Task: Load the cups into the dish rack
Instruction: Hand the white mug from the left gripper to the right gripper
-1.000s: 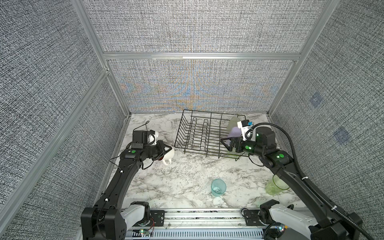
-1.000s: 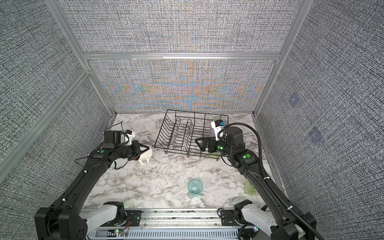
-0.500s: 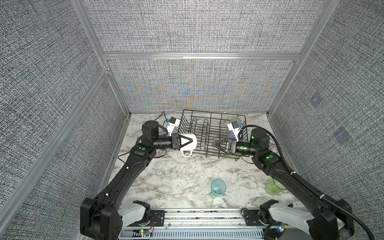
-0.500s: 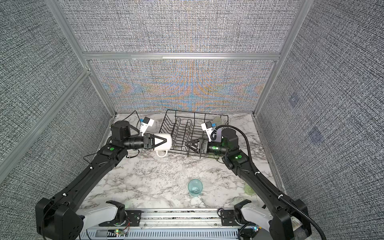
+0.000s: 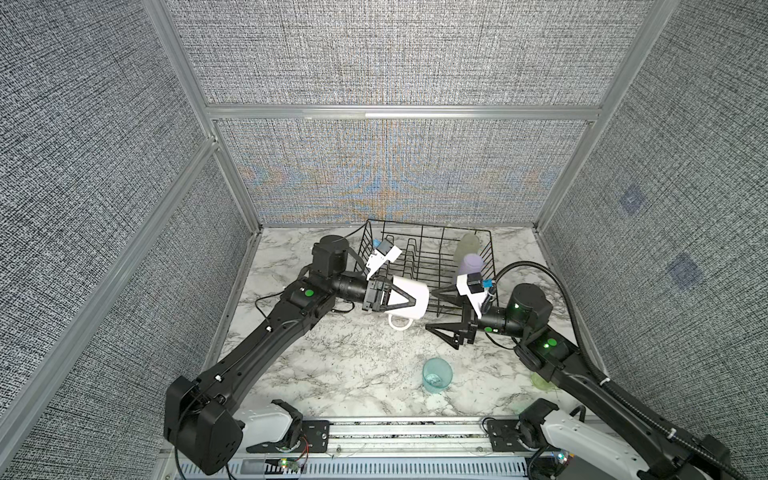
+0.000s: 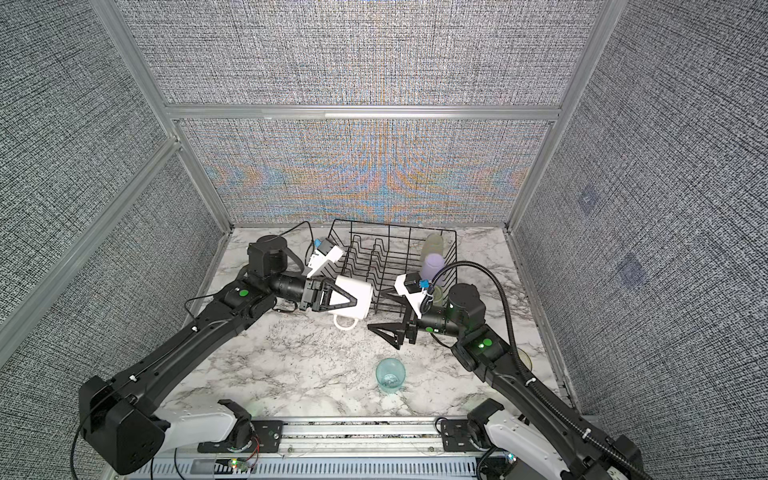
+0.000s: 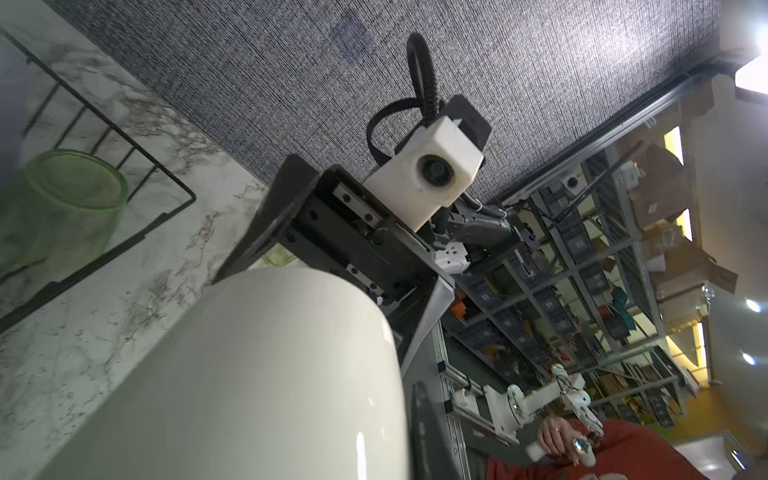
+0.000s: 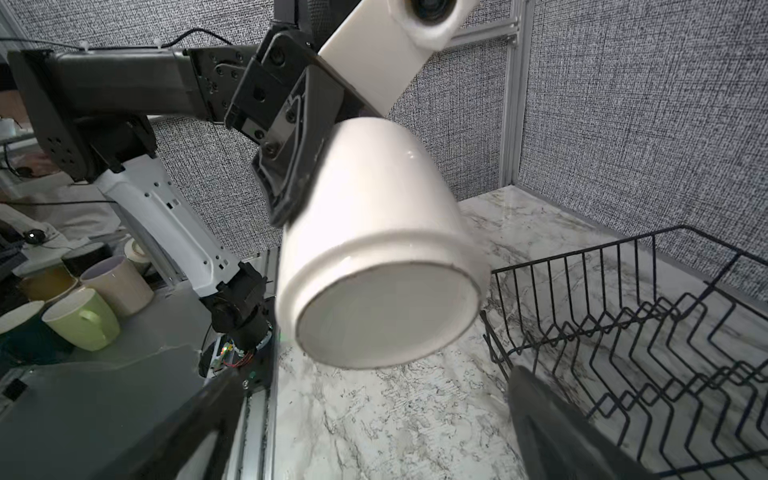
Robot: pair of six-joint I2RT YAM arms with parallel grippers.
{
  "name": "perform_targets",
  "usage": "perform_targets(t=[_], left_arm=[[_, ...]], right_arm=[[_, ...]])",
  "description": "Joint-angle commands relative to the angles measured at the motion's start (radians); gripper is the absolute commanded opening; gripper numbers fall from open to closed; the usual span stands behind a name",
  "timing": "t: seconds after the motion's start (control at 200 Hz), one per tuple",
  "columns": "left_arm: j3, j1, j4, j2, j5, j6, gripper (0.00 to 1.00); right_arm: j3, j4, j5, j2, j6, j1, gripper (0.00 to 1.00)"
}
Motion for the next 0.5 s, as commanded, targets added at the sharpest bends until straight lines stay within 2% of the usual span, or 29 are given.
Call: perform_targets(t=[0.0, 0.21, 0.41, 0.495], left_arm=[[0.015, -0.036, 0.02, 0.004, 0.04, 0.073, 0.0], [0.035, -0.088, 0.023, 0.051, 0.037, 0.071, 0.0], [0.018, -0.133, 0.124, 0.05, 0.026, 0.017, 0.0], [-0.016, -0.136, 0.225, 0.022, 0.014, -0.039, 0.0]], right_arm=[[-0.006, 0.126, 0.01, 0.011, -0.097, 0.012, 0.99], [-0.028, 0.256, -0.028, 0.025, -0.119, 0.061, 0.99], [-0.043, 0.3, -0.03, 0.046, -0.115, 0.09, 0.99], [-0.064, 0.353, -0.037, 0.051, -0.107, 0.092, 0.98]])
